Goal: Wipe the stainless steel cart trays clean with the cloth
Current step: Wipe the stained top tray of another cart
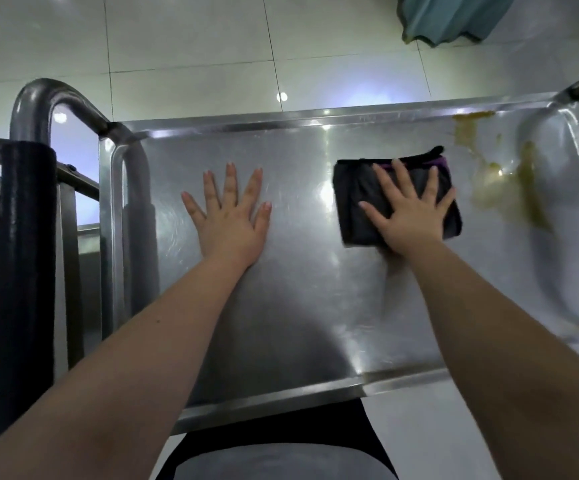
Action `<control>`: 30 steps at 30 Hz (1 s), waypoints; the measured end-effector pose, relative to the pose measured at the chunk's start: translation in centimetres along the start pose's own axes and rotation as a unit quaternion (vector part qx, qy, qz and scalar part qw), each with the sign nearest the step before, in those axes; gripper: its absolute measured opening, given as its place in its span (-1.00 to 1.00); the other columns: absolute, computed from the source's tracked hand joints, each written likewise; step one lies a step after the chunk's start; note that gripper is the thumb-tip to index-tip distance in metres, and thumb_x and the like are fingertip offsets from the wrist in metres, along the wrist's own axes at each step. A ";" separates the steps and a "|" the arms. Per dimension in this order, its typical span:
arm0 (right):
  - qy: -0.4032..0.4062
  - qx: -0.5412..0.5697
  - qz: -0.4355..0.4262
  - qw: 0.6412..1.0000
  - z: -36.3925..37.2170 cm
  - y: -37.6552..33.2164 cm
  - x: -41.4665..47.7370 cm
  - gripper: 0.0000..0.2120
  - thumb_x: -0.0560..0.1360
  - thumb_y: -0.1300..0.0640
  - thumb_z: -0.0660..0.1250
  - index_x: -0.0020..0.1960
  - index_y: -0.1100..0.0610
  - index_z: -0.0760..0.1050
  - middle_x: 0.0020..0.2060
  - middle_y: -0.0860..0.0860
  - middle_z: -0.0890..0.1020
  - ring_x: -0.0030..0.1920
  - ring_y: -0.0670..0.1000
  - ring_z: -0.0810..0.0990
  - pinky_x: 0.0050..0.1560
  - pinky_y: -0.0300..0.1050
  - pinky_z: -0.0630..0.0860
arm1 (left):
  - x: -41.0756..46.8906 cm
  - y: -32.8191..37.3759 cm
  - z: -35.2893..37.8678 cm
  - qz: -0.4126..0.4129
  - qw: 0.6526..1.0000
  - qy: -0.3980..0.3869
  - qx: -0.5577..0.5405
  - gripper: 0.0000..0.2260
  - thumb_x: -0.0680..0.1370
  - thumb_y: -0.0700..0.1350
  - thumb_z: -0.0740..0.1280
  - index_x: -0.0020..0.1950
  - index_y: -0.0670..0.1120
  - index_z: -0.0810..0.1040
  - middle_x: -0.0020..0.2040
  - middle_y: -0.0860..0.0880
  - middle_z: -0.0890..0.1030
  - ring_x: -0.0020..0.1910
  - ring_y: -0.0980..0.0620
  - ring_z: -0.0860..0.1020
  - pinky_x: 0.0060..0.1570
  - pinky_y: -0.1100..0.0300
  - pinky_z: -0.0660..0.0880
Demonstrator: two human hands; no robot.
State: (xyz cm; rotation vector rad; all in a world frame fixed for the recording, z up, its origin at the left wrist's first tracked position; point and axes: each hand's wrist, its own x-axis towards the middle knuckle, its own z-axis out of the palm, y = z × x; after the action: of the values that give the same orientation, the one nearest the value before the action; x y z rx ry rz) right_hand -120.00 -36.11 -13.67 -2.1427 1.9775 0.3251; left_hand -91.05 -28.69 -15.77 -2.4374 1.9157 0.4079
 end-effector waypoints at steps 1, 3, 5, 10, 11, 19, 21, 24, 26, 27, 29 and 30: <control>-0.010 0.011 0.039 0.999 -0.3 2.5 0.1 -0.28 0.37 -0.58 -0.24 0.48 -0.42 -0.27 0.57 -0.25 -0.16 0.54 0.30 -0.22 0.40 0.49 -0.22 | 0.1 0.0 0.1 0.000 1.000 -0.003 0.002 -0.47 0.59 0.32 -0.26 0.56 0.27 -0.26 0.61 0.01 -0.23 0.55 -0.16 -0.32 0.39 -0.32 -0.40; -0.026 0.016 0.086 0.996 -0.6 4.6 0.1 -0.24 0.34 -0.59 -0.29 0.49 -0.39 -0.28 0.56 -0.23 -0.19 0.54 0.30 -0.23 0.41 0.48 -0.21 | 0.1 0.1 0.2 -0.005 1.000 -0.001 0.002 -0.47 0.60 0.31 -0.24 0.56 0.29 -0.23 0.61 -0.01 -0.23 0.55 -0.18 -0.31 0.39 -0.34 -0.38; -0.032 0.022 0.097 0.995 -0.3 2.5 -0.2 -0.21 0.33 -0.60 -0.30 0.50 -0.37 -0.30 0.56 -0.23 -0.24 0.53 0.33 -0.24 0.41 0.47 -0.22 | 0.1 0.0 0.3 -0.007 1.000 0.002 0.001 -0.48 0.60 0.31 -0.24 0.56 0.30 -0.22 0.61 -0.01 -0.22 0.55 -0.18 -0.30 0.39 -0.34 -0.38; -0.013 0.013 -0.056 0.998 2.2 -8.9 -6.3 -0.24 0.37 -0.57 -0.24 0.51 -0.36 -0.25 0.57 -0.19 -0.16 0.52 0.39 -0.21 0.37 0.49 -0.29 | 0.1 -0.3 -0.3 -0.010 1.000 0.002 -0.005 -0.50 0.61 0.27 -0.21 0.56 0.31 -0.17 0.62 -0.02 -0.18 0.56 -0.20 -0.24 0.40 -0.36 -0.33; -0.009 0.015 -0.080 0.997 2.8 -10.6 -8.0 -0.26 0.40 -0.55 -0.22 0.52 -0.35 -0.21 0.58 -0.18 -0.13 0.52 0.39 -0.19 0.37 0.49 -0.29 | 0.0 -0.4 -0.4 -0.010 1.000 0.002 -0.008 -0.51 0.61 0.26 -0.19 0.56 0.31 -0.17 0.62 -0.02 -0.17 0.57 -0.20 -0.23 0.40 -0.37 -0.31; -0.005 0.035 0.085 0.996 2.6 1.3 -8.5 -0.29 0.36 -0.56 -0.26 0.46 -0.43 -0.32 0.56 -0.25 -0.22 0.54 0.28 -0.22 0.44 0.42 -0.24 | -0.5 -0.5 -1.2 0.006 1.000 -0.021 -0.011 -0.50 0.62 0.27 -0.17 0.56 0.30 -0.17 0.62 -0.01 -0.20 0.56 -0.19 -0.27 0.40 -0.37 -0.31; -0.026 0.053 0.139 0.988 1.9 4.7 -8.6 -0.25 0.33 -0.58 -0.27 0.46 -0.42 -0.31 0.55 -0.25 -0.23 0.54 0.28 -0.23 0.44 0.42 -0.22 | -0.6 -0.4 -1.2 0.008 1.000 -0.023 -0.013 -0.49 0.62 0.28 -0.16 0.57 0.30 -0.15 0.62 -0.01 -0.20 0.56 -0.19 -0.27 0.40 -0.37 -0.33; -0.014 0.056 0.163 0.985 2.3 3.3 -8.8 -0.24 0.35 -0.56 -0.31 0.50 -0.36 -0.29 0.57 -0.20 -0.22 0.54 0.32 -0.21 0.44 0.43 -0.20 | -0.6 -0.5 -1.0 0.002 1.000 -0.020 -0.009 -0.49 0.61 0.30 -0.16 0.56 0.31 -0.13 0.62 -0.02 -0.20 0.56 -0.20 -0.27 0.39 -0.37 -0.34; 0.001 0.061 0.146 0.987 3.0 -0.1 -9.4 -0.26 0.38 -0.53 -0.29 0.51 -0.34 -0.29 0.57 -0.18 -0.23 0.52 0.37 -0.21 0.41 0.46 -0.20 | -0.4 -0.6 -0.9 -0.001 1.000 -0.019 -0.005 -0.49 0.61 0.31 -0.17 0.56 0.32 -0.13 0.62 -0.02 -0.20 0.56 -0.21 -0.27 0.39 -0.38 -0.33; 0.004 0.056 0.121 0.991 3.5 -2.1 -10.1 -0.27 0.39 -0.53 -0.29 0.51 -0.34 -0.30 0.56 -0.18 -0.24 0.51 0.39 -0.22 0.40 0.48 -0.22 | -0.3 -0.6 -0.9 0.000 1.000 -0.019 -0.003 -0.49 0.61 0.31 -0.18 0.56 0.32 -0.13 0.62 -0.02 -0.20 0.56 -0.21 -0.27 0.39 -0.38 -0.32; 0.010 0.037 0.043 0.998 4.5 -6.6 -12.1 -0.29 0.42 -0.52 -0.29 0.50 -0.34 -0.32 0.57 -0.16 -0.23 0.50 0.42 -0.22 0.37 0.50 -0.26 | -0.4 -0.6 -0.9 0.000 1.000 -0.020 -0.004 -0.50 0.61 0.31 -0.18 0.56 0.32 -0.12 0.62 -0.03 -0.20 0.56 -0.22 -0.26 0.39 -0.39 -0.32; 0.015 0.032 0.003 0.999 5.0 -8.9 -13.3 -0.29 0.43 -0.52 -0.28 0.52 -0.32 -0.29 0.58 -0.14 -0.19 0.50 0.43 -0.21 0.36 0.51 -0.27 | -0.5 -0.6 -0.9 0.001 1.000 -0.021 -0.006 -0.50 0.61 0.30 -0.17 0.56 0.32 -0.11 0.62 -0.04 -0.19 0.56 -0.23 -0.25 0.38 -0.39 -0.32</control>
State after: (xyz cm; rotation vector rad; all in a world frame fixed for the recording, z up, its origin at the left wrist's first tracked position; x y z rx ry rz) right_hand -112.28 -21.26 -14.40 -2.1141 1.9825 0.2287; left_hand -90.44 -28.24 -14.89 -2.4149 1.9037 0.4680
